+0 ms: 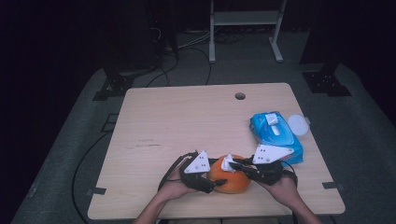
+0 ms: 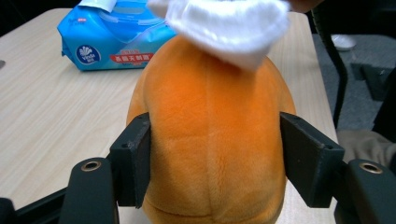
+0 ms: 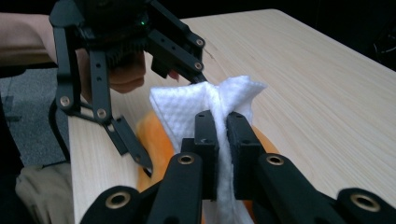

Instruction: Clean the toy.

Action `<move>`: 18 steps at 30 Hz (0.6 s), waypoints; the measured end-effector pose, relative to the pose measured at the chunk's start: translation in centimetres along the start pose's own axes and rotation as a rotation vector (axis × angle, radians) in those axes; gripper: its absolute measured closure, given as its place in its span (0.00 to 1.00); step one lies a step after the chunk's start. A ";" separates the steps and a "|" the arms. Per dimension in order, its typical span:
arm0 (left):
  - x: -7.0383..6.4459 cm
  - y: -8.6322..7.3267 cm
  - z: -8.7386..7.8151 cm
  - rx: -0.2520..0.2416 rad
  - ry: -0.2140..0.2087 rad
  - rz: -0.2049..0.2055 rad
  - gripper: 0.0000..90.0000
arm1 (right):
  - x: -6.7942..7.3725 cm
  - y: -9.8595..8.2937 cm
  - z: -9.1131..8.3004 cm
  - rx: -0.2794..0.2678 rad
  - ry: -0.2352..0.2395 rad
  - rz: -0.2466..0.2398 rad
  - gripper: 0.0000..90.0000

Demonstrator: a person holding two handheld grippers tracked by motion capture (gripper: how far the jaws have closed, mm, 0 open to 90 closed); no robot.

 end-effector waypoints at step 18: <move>-1.1 0.9 0.5 0.021 0.070 0.121 0.37 | 1.6 1.3 1.0 0.057 0.076 -0.032 0.93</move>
Point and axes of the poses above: each handheld gripper's, and its own axes: z roughly forward along the jaws, y roughly out of its top, x roughly to its left, the point moved 8 cm from there along z, roughly forward along the jaws, and after that the axes turned 9 degrees about x, right-handed, at the moved point
